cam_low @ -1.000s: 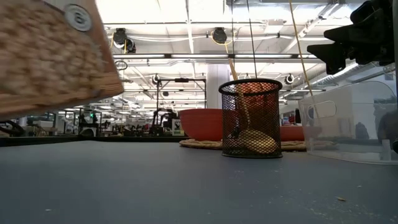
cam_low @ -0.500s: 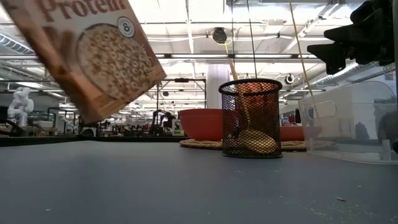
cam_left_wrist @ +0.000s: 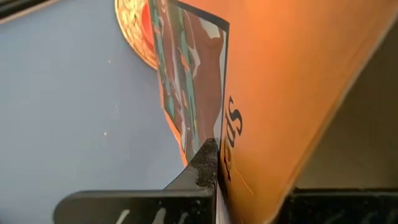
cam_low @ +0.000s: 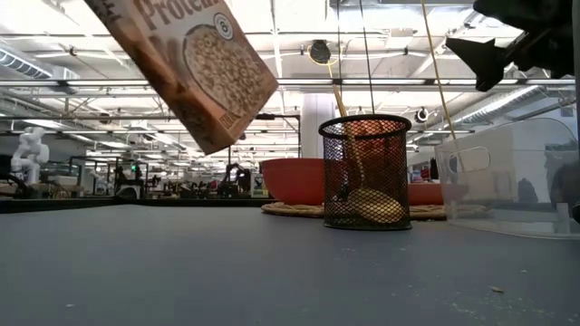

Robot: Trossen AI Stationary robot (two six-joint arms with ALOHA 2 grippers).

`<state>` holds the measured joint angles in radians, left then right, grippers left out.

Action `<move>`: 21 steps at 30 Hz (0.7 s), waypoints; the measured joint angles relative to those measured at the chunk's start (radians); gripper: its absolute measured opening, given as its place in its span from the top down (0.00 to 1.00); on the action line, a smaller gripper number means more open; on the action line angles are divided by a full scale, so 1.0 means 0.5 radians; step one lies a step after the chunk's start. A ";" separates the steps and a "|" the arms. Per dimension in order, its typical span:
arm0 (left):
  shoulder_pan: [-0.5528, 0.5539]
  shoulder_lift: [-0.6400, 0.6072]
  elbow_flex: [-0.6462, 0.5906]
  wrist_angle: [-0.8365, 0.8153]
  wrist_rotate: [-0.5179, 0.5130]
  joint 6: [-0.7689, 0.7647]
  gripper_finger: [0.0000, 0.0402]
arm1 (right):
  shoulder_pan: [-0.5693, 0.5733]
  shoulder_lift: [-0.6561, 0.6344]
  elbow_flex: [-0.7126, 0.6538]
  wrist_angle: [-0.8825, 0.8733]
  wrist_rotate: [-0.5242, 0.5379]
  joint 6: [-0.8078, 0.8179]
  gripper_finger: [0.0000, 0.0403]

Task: Arrange a breakfast setting
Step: Pour the cereal from the cereal box into the red bowl

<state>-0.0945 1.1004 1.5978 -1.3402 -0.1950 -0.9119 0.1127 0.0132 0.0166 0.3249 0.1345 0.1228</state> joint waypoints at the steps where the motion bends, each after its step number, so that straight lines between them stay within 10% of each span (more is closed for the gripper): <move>1: 0.019 0.000 0.000 0.021 0.001 0.013 0.99 | 0.000 0.001 0.000 -0.002 0.000 -0.029 0.20; 21: 0.309 0.022 0.002 0.732 0.001 -0.014 0.99 | 0.000 0.001 0.000 0.010 0.278 -0.310 0.01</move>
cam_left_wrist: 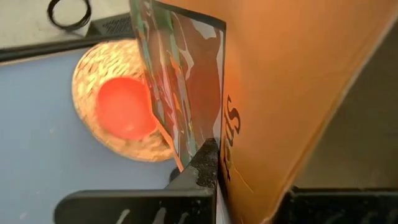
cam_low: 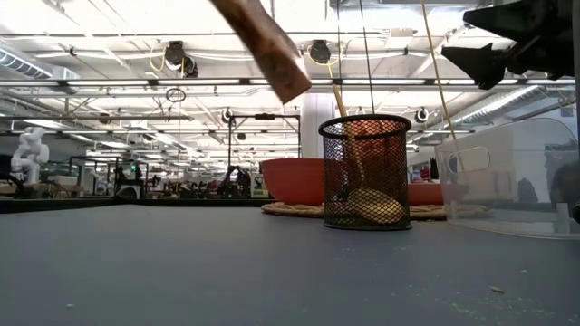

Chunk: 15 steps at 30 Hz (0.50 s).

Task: Arrange a breakfast setting
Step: Pour the cereal from the cereal box into the red bowl

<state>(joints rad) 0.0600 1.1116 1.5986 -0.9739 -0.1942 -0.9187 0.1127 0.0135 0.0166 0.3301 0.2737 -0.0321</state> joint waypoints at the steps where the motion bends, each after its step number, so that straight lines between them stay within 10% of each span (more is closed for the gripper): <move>1: 0.007 0.005 0.000 0.035 -0.002 0.001 0.99 | 0.000 0.000 0.000 0.009 0.040 -0.028 0.01; 15: 0.172 0.186 0.000 0.299 0.155 0.007 0.99 | 0.000 0.000 0.000 0.060 0.128 0.269 0.02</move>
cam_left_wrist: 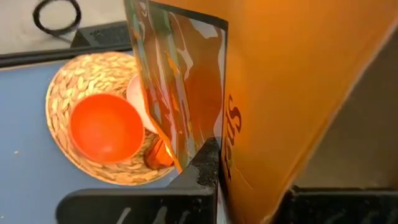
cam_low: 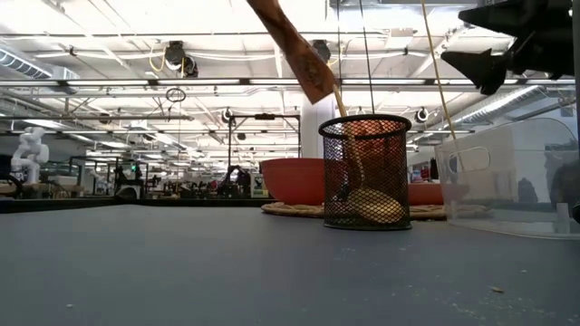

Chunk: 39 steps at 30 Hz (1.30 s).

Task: Arrange a breakfast setting
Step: Pour the cereal from the cereal box into the red bowl

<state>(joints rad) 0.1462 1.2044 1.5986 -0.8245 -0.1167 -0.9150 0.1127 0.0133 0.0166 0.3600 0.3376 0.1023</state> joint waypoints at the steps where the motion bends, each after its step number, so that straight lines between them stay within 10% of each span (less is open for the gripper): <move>1: 0.009 0.019 0.000 0.011 0.047 0.022 0.99 | 0.000 0.000 0.000 0.025 0.000 0.034 0.02; 14: 0.073 0.092 0.000 0.015 0.503 0.412 0.99 | 0.000 0.160 0.263 0.301 0.004 -0.043 0.02; 39: 0.115 0.012 0.000 0.025 0.783 0.687 0.99 | -0.433 1.488 1.388 0.217 -0.073 -0.403 0.02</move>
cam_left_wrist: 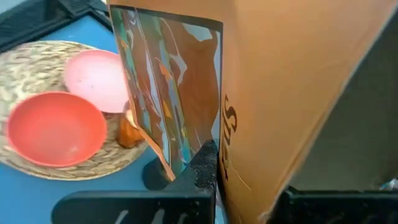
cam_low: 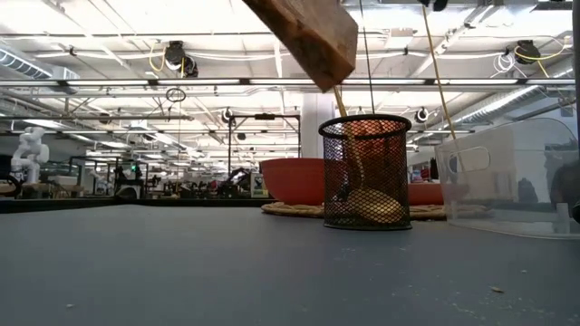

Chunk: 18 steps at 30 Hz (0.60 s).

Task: Arrange a breakfast setting
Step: Pour the cereal from the cereal box into the red bowl

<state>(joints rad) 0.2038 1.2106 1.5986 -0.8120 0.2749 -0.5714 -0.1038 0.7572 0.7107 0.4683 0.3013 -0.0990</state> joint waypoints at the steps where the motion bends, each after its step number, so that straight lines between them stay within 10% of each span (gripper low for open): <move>1: -0.005 -0.007 0.000 0.000 0.035 -0.007 0.99 | -0.025 0.025 0.017 0.002 -0.069 0.002 0.02; 18: -0.211 -0.042 0.000 -0.011 0.403 -0.079 0.99 | -0.338 0.153 0.065 0.021 -1.106 0.570 0.02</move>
<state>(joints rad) 0.0984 1.1894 1.5986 -0.8175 0.4763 -0.6109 -0.2726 0.8337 0.7433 0.4787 -0.2519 0.1862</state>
